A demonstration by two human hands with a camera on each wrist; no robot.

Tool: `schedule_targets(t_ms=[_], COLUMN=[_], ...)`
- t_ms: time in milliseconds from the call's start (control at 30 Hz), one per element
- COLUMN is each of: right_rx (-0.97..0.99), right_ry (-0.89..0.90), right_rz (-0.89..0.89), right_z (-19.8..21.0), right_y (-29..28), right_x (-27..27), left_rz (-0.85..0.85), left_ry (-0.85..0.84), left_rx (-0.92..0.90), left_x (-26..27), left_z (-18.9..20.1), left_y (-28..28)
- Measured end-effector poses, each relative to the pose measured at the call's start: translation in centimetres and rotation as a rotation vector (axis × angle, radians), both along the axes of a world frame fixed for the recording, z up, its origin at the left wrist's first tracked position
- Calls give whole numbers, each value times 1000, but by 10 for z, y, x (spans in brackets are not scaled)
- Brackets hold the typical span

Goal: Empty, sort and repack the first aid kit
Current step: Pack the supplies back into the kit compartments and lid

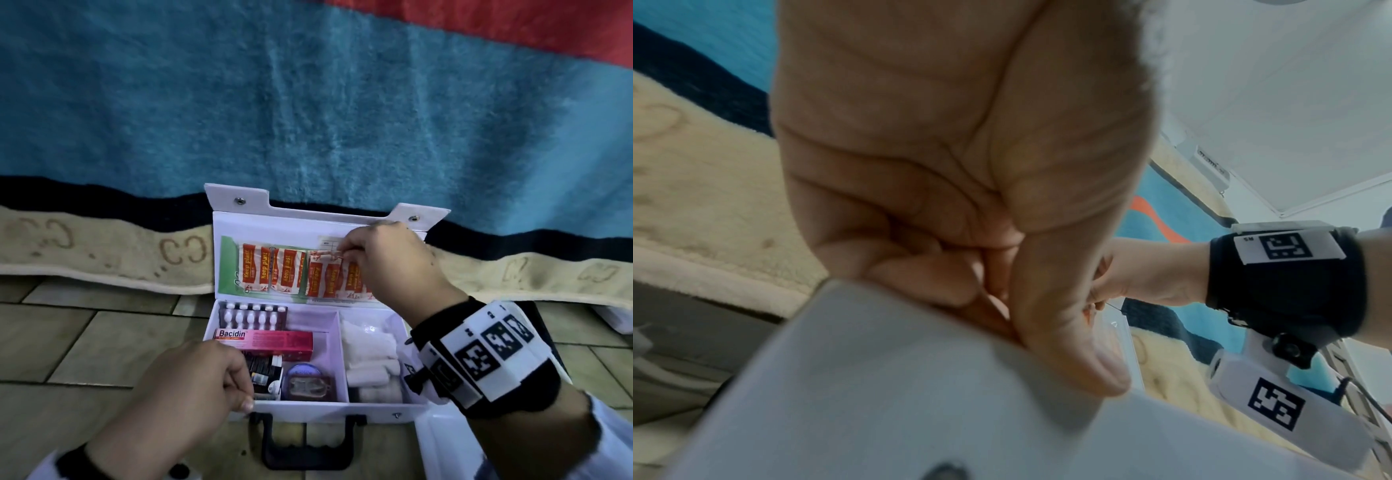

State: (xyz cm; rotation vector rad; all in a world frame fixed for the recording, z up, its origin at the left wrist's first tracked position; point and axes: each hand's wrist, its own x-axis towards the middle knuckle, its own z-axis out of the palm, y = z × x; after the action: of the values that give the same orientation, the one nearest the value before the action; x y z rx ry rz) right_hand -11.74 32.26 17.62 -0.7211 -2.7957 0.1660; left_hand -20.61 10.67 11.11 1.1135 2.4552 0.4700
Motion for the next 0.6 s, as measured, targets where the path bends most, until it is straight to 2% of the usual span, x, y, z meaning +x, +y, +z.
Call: schedule_targets(t_ms=[100, 233, 367, 600], right_rx=[25, -32, 90, 148], right_ry=[-38, 7, -57, -185], right_rz=[-1, -1, 36, 39], right_z=[0, 0, 2, 10], right_y=[-3, -2, -4, -10], right_x=[1, 2, 3, 9], left_rz=[6, 5, 16, 10], left_ry=[3, -2, -9, -20], left_rx=[-3, -8, 5, 17], left_x=[0, 0, 1, 0], left_z=[1, 1, 1, -2], left_y=[0, 0, 0, 0])
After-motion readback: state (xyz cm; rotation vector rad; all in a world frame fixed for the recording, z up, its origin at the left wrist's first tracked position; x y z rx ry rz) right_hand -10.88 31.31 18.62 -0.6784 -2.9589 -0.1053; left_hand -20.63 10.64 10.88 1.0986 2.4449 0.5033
